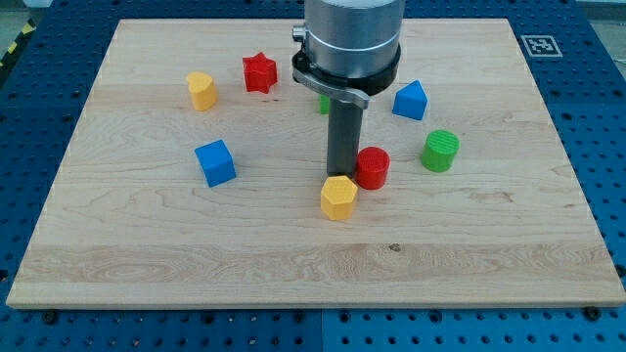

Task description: Push red circle closer to the green circle

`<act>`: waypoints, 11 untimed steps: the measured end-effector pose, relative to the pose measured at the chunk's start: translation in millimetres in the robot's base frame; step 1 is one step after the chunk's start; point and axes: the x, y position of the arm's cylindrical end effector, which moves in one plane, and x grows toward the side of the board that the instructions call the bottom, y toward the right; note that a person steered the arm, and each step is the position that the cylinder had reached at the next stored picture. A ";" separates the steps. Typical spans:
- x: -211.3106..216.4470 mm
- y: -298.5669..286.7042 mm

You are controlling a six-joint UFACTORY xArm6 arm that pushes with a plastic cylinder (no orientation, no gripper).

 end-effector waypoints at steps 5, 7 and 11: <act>-9.0 13.0; 9.7 45.5; 23.5 93.8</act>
